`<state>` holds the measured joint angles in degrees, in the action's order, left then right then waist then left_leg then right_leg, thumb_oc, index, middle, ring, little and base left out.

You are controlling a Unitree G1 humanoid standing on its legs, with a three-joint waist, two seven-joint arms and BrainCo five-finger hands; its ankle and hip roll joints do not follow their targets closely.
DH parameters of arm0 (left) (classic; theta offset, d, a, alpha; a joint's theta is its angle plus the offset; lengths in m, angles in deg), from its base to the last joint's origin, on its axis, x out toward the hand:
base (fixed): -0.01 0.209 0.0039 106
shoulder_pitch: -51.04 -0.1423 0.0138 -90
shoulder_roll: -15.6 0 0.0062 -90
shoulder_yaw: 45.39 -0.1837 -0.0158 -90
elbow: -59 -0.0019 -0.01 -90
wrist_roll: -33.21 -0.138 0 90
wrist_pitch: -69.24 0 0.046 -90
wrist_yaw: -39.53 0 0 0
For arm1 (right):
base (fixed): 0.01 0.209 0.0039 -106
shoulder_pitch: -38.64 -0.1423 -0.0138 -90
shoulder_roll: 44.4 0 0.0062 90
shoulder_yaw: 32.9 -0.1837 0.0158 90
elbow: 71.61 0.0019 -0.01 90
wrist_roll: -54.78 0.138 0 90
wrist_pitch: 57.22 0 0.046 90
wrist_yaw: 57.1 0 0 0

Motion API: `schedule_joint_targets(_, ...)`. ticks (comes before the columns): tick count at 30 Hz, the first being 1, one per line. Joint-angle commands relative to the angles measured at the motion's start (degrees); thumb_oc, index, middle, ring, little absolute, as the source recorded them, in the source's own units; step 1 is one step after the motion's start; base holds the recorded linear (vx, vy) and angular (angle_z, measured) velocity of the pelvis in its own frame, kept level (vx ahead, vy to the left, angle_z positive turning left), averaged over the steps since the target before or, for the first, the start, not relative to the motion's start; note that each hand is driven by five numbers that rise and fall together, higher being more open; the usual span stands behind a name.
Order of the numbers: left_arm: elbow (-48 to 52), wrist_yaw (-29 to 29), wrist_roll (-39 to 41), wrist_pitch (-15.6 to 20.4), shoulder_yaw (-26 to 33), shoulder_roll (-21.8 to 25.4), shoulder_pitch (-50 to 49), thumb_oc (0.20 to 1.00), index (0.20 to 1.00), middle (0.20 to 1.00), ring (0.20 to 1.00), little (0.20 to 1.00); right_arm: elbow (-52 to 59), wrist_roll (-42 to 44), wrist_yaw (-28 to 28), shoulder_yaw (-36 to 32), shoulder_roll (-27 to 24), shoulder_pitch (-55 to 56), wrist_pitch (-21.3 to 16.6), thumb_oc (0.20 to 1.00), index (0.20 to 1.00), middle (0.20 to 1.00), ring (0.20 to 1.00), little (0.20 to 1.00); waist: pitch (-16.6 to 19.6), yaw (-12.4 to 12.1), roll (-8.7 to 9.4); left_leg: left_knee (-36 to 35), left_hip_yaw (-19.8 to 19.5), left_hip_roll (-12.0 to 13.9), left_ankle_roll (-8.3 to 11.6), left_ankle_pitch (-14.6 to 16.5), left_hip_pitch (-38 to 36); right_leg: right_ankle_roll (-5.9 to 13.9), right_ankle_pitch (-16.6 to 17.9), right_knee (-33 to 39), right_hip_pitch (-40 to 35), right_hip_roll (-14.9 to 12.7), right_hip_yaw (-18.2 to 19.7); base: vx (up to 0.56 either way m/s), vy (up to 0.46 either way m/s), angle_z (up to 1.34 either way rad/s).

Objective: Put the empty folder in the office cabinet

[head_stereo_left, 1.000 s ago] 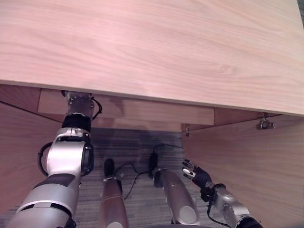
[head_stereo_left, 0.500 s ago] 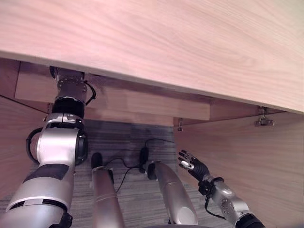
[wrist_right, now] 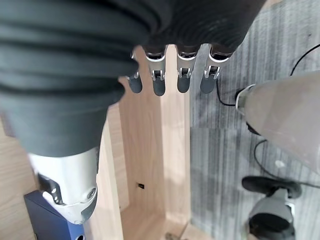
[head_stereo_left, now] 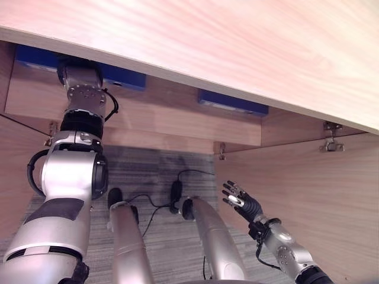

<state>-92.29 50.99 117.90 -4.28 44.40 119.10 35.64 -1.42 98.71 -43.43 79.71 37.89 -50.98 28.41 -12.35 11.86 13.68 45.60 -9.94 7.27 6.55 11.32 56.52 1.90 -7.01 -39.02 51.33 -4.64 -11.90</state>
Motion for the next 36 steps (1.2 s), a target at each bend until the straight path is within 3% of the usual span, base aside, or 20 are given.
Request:
schedule_joint_targets(1, -0.25, -0.7, -0.59, 1.81, 1.0, 4.07, 4.21, 0.2, 0.2, 0.2, 0.2, 0.2, 3.86, 2.87, 0.39, -0.9, -3.59, 2.24, -1.98, 1.0, 1.0, 1.0, 1.0, 1.0, 2.36, 0.32, -2.03, 3.85, -0.85, 1.31, -5.29, 9.26, -2.55, 2.75, -6.87, -3.15, -1.52, 1.83, 1.03, 0.0, 0.0, 0.0)
schedule_joint_targets(21, -2.25, -1.27, -2.02, 0.11, 3.12, 4.84, 2.03, 0.2, 0.2, 0.2, 0.2, 0.2, 4.91, 3.53, 0.69, -1.71, -4.75, 1.96, -2.31, 1.0, 1.0, 1.0, 1.0, 1.0, 3.78, 0.83, -2.32, 7.86, -1.75, 1.46, -5.67, 10.29, 2.93, 1.89, -8.22, -6.42, 3.07, 2.4, 0.3, -0.01, -0.003, 0.0)
schedule_joint_targets(36, -2.65, -1.56, -1.34, 0.48, 2.19, 5.85, 4.27, 0.2, 0.2, 0.2, 0.2, 0.2, 5.98, 4.92, -0.02, -2.66, -5.91, 0.36, -3.29, 1.0, 1.0, 1.0, 1.0, 1.0, 2.95, 0.43, -3.38, 16.84, -1.99, 0.3, -6.44, 13.06, 11.97, 1.5, -10.97, -14.61, 10.94, 0.74, -0.47, 0.0, 0.009, -0.01)
